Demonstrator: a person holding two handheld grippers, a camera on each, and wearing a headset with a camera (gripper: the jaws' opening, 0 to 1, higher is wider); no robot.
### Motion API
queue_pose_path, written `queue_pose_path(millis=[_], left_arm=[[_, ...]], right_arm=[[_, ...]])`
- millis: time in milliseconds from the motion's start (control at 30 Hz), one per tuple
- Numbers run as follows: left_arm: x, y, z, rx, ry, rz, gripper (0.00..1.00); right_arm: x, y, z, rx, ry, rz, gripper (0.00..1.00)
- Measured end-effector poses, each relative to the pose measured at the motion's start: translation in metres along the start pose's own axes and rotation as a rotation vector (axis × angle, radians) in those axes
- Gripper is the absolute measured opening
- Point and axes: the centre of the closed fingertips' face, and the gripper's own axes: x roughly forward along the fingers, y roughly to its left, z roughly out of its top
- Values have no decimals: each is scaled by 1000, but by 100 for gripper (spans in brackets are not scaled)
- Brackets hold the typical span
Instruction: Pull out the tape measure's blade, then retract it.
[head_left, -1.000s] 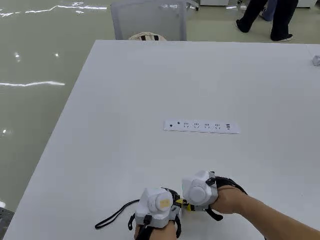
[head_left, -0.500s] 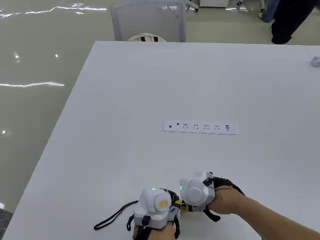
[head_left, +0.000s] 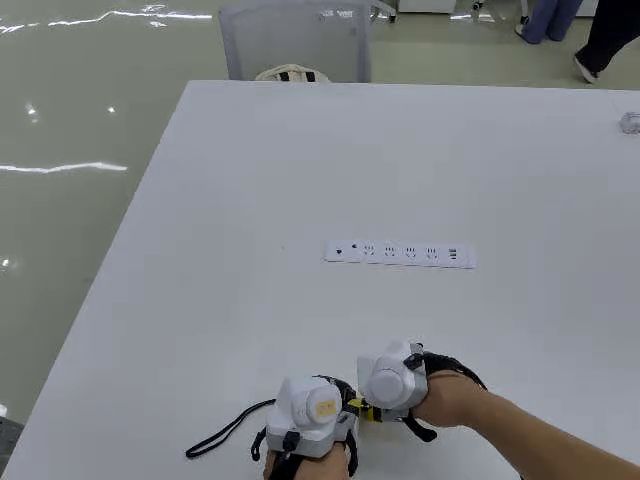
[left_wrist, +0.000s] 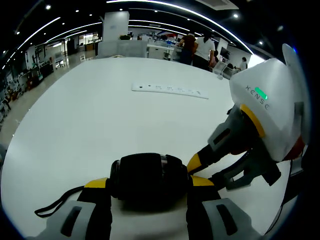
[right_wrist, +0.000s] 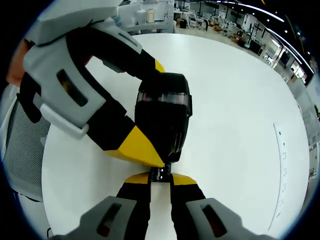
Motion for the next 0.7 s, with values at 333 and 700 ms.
queue_pose_path(millis=[333, 700], left_arm=[[0, 0, 0, -2, -1, -3, 56], [-1, 0, 0, -4, -1, -1, 56]], right_arm=[[2, 0, 5, 1, -2, -8, 14], [3, -1, 7, 4, -4, -10, 14]])
